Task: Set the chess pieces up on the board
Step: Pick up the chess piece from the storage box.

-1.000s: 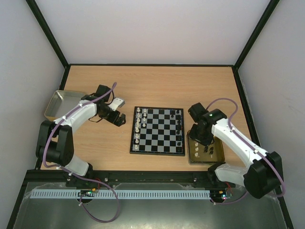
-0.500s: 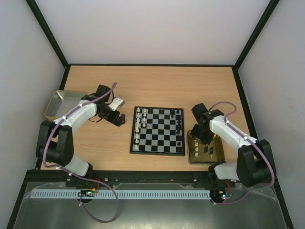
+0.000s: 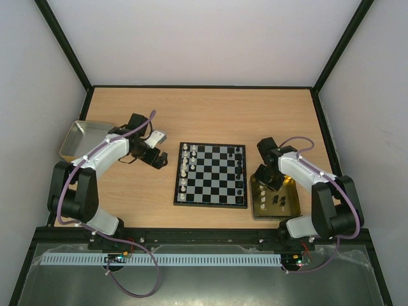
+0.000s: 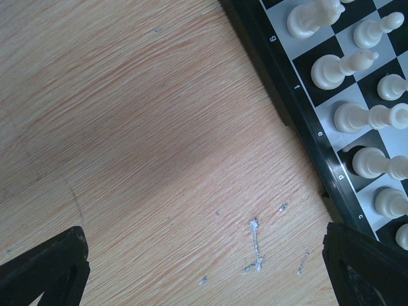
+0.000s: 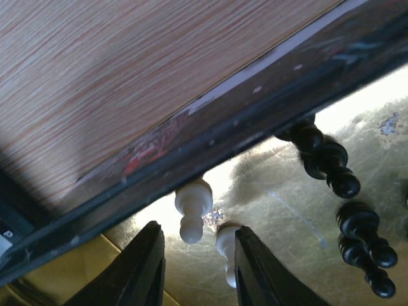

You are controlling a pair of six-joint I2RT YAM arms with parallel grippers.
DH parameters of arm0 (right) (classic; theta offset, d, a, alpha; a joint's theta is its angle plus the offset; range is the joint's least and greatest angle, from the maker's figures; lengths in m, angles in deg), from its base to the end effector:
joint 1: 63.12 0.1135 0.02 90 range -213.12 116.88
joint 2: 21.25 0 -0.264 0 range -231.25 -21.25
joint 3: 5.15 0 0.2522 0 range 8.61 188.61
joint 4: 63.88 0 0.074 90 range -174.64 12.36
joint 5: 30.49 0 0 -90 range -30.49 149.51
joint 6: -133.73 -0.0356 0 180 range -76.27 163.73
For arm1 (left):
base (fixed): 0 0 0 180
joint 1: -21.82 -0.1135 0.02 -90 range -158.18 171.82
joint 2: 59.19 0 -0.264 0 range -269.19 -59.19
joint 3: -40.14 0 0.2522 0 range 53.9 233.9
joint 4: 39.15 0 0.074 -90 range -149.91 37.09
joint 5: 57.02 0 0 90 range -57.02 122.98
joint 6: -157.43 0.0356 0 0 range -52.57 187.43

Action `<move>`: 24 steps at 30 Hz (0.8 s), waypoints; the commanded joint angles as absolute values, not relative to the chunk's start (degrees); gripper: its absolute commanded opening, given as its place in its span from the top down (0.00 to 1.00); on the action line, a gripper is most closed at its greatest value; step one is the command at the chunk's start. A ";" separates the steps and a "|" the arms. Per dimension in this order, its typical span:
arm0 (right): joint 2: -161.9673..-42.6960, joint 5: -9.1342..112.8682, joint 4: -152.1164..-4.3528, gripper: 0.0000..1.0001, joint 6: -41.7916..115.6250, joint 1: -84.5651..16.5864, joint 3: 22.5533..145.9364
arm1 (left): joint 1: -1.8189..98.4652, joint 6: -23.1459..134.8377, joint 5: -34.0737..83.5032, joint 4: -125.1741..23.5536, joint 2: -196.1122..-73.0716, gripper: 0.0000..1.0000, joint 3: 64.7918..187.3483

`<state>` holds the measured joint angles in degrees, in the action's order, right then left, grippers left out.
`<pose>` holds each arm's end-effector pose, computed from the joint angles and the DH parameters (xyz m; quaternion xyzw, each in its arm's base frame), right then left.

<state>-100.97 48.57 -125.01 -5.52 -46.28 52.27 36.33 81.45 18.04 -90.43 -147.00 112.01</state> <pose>0.2074 0.0698 0.1693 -0.2721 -0.9559 -0.1109 0.0041 0.2827 -0.0826 0.2081 0.2644 0.9357 -0.1283 0.1953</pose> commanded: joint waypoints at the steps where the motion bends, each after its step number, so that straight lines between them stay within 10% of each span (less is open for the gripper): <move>1: -102.45 50.25 -124.58 0.78 -4.62 -46.83 53.45 | 36.59 81.24 18.47 -90.51 -144.94 0.01 111.17; 24: -101.86 52.09 -127.03 0.98 -2.93 -47.53 53.98 | 36.55 81.14 18.74 -90.25 -144.70 0.01 110.83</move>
<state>-102.15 49.20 -124.53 -3.93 -47.35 52.29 36.33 81.45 18.47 -89.80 -145.73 111.22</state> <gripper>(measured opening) 0.030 0.995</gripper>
